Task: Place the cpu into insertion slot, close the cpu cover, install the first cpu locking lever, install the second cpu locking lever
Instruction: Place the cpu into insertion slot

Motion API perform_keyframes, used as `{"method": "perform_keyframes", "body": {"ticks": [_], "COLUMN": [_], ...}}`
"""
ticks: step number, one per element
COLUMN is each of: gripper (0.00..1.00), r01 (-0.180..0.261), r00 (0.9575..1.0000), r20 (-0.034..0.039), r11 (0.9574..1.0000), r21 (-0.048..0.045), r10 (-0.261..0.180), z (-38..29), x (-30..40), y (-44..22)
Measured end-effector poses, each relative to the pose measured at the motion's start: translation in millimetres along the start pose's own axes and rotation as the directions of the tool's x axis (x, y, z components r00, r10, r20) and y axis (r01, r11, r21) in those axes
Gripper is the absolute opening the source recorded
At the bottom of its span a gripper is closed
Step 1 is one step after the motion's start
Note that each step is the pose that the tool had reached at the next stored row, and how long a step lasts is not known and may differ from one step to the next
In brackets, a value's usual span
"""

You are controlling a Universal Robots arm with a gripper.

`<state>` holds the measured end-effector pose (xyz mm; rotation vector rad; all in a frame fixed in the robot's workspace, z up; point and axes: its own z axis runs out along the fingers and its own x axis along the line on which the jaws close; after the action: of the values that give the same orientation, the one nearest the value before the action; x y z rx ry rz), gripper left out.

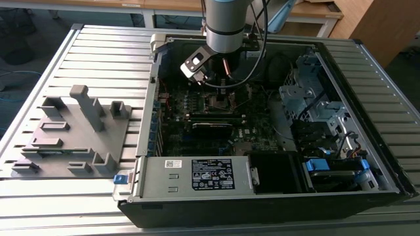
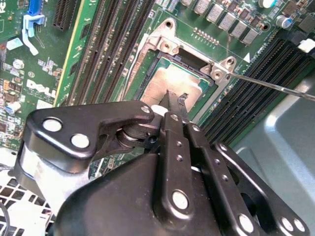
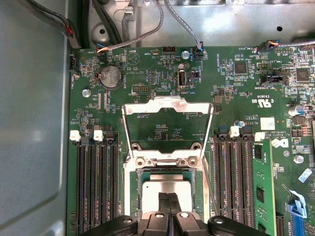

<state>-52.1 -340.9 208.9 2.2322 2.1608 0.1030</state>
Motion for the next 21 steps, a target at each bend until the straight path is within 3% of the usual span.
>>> {"method": "perform_keyframes", "body": {"ticks": [5,6,8,12,13,15,20,21], "gripper": [0.1,0.1,0.1,0.1,0.1,0.1,0.1,0.1], "r01": [0.0,0.0,0.001,0.001,0.001,0.0,0.0,0.0], "r00": [1.0,1.0,0.9999,0.9999,0.9999,0.9999,0.9999,0.9999], "r20": [0.0,0.0011,0.0107,0.0118,0.0119,0.0124,0.0129,0.0163], "r11": [1.0,1.0,1.0,1.0,1.0,0.9997,0.9996,0.9996], "r21": [-0.0001,-0.0001,-0.0003,-0.0004,0.0018,0.0226,0.0294,0.0294], "r10": [0.0,0.0,-0.001,-0.001,-0.001,0.0,0.0,-0.001], "z": [-0.1,-0.1,0.1,0.2,0.2,0.5,0.8,1.6], "x": [0.0,0.0,0.0,0.0,0.0,0.0,0.0,0.1], "y": [0.0,0.0,0.0,0.0,0.0,0.0,0.0,-0.1]}}
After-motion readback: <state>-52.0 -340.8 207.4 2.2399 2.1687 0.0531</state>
